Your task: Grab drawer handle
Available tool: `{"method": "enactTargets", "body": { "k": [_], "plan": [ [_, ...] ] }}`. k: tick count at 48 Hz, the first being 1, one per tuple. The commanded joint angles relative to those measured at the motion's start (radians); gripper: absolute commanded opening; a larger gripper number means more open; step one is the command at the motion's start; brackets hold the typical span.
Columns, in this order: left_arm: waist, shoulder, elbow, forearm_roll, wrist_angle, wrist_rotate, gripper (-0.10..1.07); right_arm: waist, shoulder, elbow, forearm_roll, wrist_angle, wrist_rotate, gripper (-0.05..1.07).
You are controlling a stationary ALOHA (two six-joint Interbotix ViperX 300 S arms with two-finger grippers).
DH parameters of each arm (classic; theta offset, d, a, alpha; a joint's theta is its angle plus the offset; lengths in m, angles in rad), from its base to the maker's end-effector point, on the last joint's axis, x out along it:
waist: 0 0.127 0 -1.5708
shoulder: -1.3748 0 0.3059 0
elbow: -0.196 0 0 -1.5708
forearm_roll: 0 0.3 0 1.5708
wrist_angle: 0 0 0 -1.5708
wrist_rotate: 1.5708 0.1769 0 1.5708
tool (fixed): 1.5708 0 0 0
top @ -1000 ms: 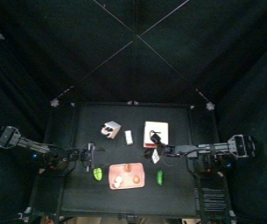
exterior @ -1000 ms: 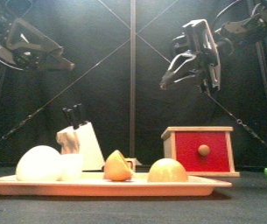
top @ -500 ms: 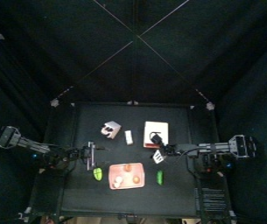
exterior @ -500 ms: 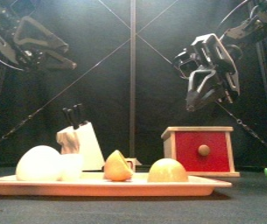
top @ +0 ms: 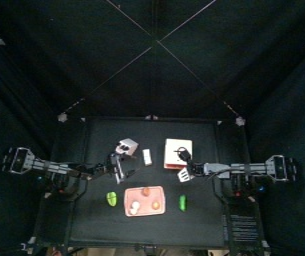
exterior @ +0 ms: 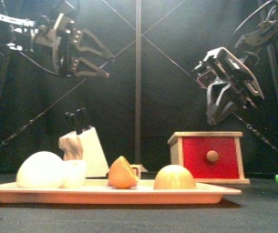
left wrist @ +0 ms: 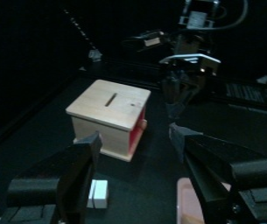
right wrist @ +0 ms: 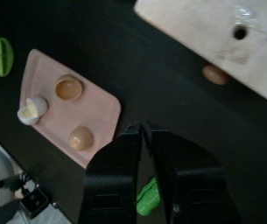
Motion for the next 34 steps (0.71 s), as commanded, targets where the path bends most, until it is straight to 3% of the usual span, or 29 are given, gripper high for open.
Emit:
{"method": "enactTargets", "body": {
  "k": [1, 11, 18, 25, 34],
  "plan": [
    [0.034, 0.046, -0.075, -0.015, -0.008, 0.000, 0.93, 0.028, -0.034, 0.011, -0.150, 0.003, 0.149, 0.54],
    [0.095, 0.176, -0.175, -0.072, -0.009, -0.002, 0.77, 0.104, -0.040, 0.044, -0.462, 0.008, 0.497, 0.54],
    [0.133, 0.276, -0.259, -0.114, -0.005, 0.000, 0.61, 0.184, -0.035, 0.052, -0.663, 0.072, 0.739, 0.54],
    [0.164, 0.365, -0.341, -0.118, 0.009, -0.002, 0.47, 0.276, -0.034, 0.061, -0.810, 0.207, 0.934, 0.55],
    [0.193, 0.472, -0.466, -0.118, 0.084, 0.000, 0.35, 0.360, -0.029, 0.083, -0.910, 0.316, 1.097, 0.55]
  ]
}}
